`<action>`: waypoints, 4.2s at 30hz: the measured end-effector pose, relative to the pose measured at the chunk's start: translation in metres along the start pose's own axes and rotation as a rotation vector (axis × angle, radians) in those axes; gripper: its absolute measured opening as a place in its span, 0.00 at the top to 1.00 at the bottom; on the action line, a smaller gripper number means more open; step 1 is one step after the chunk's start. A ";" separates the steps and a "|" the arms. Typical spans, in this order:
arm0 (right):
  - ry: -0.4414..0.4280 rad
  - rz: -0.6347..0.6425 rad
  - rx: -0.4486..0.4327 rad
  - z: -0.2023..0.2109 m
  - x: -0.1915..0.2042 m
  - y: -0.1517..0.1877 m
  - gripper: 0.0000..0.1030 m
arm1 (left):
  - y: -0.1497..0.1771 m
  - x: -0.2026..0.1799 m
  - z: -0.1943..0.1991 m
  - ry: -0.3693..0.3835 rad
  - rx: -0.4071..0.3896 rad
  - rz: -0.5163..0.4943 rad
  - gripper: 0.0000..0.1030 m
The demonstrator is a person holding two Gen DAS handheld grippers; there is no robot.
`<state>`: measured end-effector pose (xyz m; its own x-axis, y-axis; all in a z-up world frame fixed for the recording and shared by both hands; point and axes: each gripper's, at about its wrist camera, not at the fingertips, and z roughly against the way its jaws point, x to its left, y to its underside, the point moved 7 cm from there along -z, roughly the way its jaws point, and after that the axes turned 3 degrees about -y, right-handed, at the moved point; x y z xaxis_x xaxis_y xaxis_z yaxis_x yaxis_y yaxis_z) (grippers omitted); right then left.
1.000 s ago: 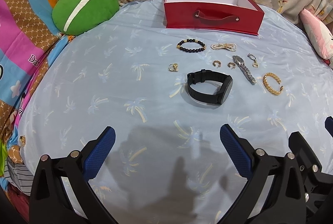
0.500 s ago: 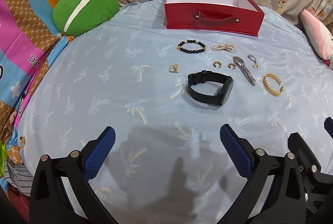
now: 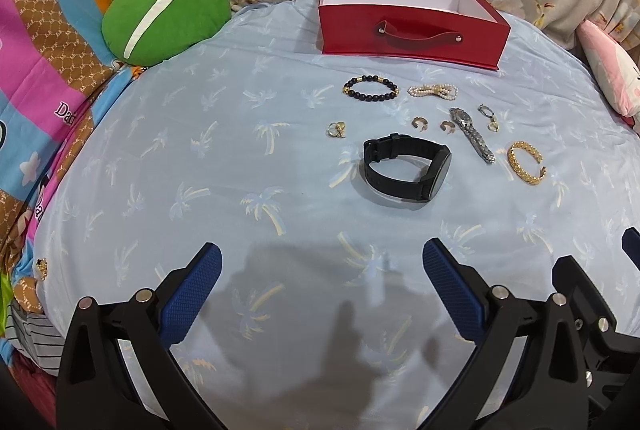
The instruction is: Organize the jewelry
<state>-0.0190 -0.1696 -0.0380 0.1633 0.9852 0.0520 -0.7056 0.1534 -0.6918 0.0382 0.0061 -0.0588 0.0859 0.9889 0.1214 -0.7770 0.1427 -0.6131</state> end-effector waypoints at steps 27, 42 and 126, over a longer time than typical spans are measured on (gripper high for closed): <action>-0.010 -0.036 0.037 -0.026 -0.013 0.000 0.05 | -0.004 -0.005 -0.025 0.019 0.048 0.016 0.05; 0.023 -0.093 0.067 -0.058 -0.046 -0.011 0.05 | -0.020 -0.033 -0.056 0.053 0.087 -0.019 0.05; -0.220 -0.034 -0.028 -0.080 -0.014 -0.100 0.90 | -0.077 -0.015 -0.037 0.196 -0.027 0.019 0.97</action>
<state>0.1046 -0.2047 -0.0274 0.0298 0.9728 0.2295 -0.6821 0.1877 -0.7068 0.1200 -0.0183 -0.0424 0.1934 0.9802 -0.0427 -0.7629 0.1228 -0.6347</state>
